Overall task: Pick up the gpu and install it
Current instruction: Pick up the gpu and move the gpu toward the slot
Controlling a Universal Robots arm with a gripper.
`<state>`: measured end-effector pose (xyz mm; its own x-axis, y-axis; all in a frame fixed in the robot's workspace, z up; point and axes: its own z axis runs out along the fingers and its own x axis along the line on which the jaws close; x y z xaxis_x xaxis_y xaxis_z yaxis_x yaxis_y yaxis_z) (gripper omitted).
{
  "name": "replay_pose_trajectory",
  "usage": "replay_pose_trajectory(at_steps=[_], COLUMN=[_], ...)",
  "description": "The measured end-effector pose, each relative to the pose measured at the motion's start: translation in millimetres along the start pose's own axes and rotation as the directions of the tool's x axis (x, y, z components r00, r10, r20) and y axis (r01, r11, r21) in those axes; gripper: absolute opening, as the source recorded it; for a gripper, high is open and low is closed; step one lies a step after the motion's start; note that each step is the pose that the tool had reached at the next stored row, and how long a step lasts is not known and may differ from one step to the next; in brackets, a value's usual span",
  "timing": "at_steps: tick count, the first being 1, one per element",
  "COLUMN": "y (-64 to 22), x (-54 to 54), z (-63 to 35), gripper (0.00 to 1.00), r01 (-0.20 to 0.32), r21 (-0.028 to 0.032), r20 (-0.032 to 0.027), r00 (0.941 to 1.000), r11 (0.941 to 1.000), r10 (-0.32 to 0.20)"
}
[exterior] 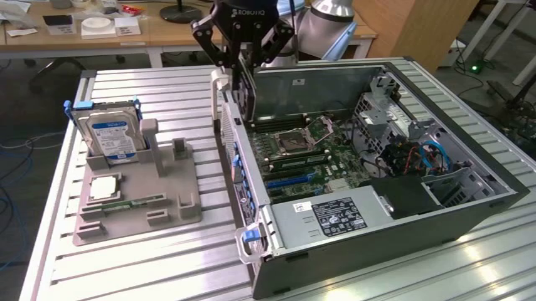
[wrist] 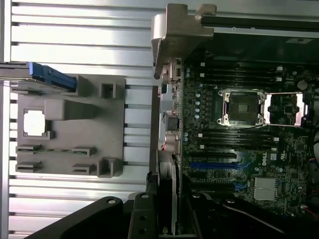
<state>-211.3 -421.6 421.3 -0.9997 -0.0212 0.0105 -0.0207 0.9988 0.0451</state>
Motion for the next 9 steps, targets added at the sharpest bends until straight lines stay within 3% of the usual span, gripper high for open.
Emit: replay_pose_trajectory(at_steps=[9], y=[-0.2], x=[-11.4], z=[0.4], gripper=[0.27], r01=[0.000], r21=[0.0000], r20=[0.0000], r00=[1.0000], r11=[1.0000], r10=[0.000])
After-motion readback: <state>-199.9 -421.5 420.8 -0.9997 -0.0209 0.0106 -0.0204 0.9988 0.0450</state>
